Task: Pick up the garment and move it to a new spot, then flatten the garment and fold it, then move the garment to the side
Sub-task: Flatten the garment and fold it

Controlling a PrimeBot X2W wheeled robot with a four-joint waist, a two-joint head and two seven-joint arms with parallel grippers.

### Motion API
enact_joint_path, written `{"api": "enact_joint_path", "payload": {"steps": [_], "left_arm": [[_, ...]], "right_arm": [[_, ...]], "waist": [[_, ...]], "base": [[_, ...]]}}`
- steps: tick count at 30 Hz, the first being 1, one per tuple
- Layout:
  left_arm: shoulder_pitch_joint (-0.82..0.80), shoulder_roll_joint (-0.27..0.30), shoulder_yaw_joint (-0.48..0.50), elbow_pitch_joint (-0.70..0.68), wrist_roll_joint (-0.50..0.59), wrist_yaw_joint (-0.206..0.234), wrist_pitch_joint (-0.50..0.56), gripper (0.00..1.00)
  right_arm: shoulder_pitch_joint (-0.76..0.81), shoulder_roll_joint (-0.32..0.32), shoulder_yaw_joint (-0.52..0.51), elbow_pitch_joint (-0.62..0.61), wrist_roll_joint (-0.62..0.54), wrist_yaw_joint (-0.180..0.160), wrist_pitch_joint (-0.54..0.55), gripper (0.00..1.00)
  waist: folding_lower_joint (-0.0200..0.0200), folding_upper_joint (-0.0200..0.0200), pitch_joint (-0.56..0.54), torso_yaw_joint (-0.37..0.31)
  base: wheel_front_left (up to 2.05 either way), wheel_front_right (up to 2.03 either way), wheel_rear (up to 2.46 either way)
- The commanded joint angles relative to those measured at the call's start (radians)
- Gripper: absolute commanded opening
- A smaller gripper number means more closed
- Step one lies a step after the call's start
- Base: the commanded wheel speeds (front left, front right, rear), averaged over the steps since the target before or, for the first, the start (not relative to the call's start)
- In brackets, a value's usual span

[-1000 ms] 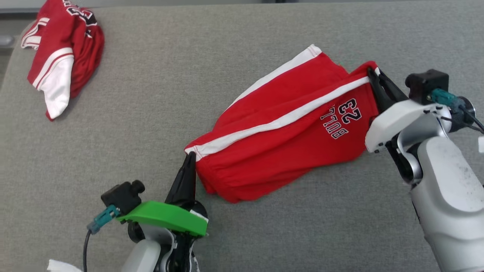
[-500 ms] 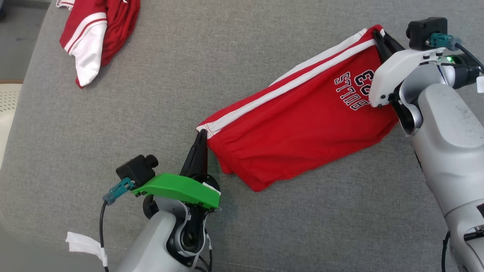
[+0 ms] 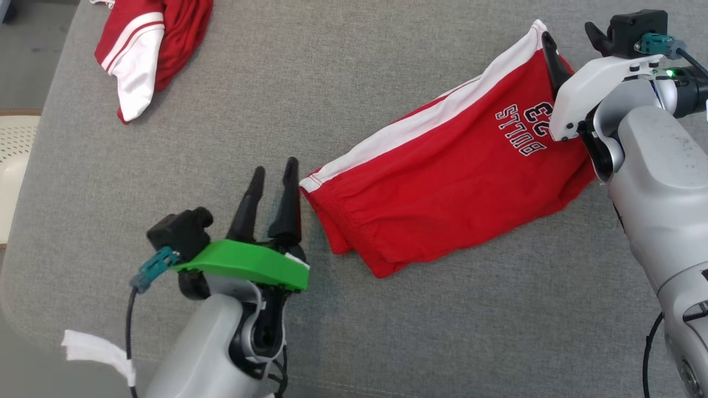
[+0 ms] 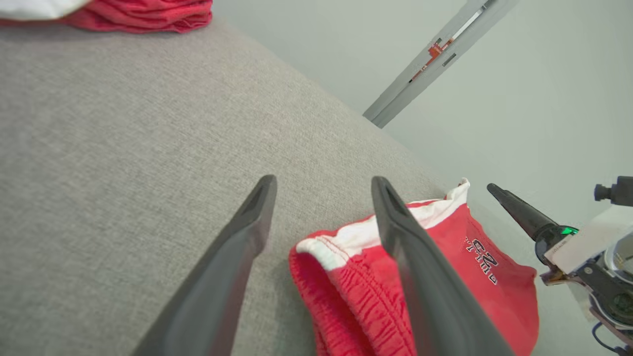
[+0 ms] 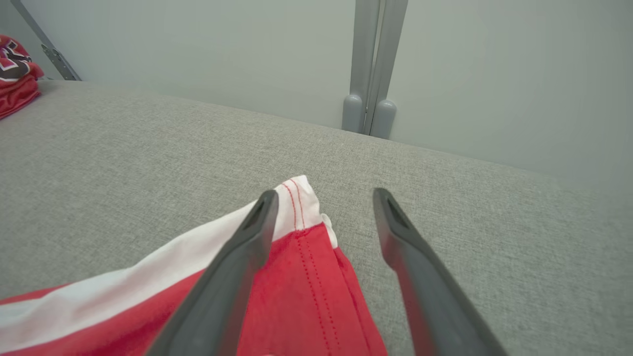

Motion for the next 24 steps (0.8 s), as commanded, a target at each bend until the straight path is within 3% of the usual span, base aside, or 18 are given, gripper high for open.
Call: {"api": "enact_joint_path", "payload": {"steps": [1, 5, 11, 24], "left_arm": [[0.037, 0.010, 0.025, -0.019, 0.037, 0.005, -0.003, 1.00], [0.095, 0.038, 0.099, -0.081, 0.150, 0.006, -0.002, 1.00], [0.191, 0.061, 0.166, -0.141, 0.265, 0.018, -0.002, 1.00], [0.301, 0.034, 0.237, -0.204, 0.299, 0.016, -0.002, 1.00]], "right_arm": [[-0.010, -0.008, 0.009, 0.013, 0.009, -0.001, -0.009, 1.00], [0.004, -0.019, 0.055, 0.038, 0.036, -0.001, 0.006, 1.00], [0.052, -0.060, 0.157, 0.045, 0.131, -0.001, 0.114, 1.00], [0.133, -0.158, 0.274, 0.007, 0.338, -0.001, 0.283, 1.00]], "waist": [[0.0000, 0.0000, -0.013, -0.005], [0.0000, 0.0000, -0.049, -0.014], [0.0000, 0.0000, -0.107, -0.022], [0.0000, 0.0000, -0.086, 0.029]], "base": [[0.00, 0.00, 0.00], [0.00, 0.00, 0.00], [0.00, 0.00, 0.00], [0.00, 0.00, 0.00]]}}
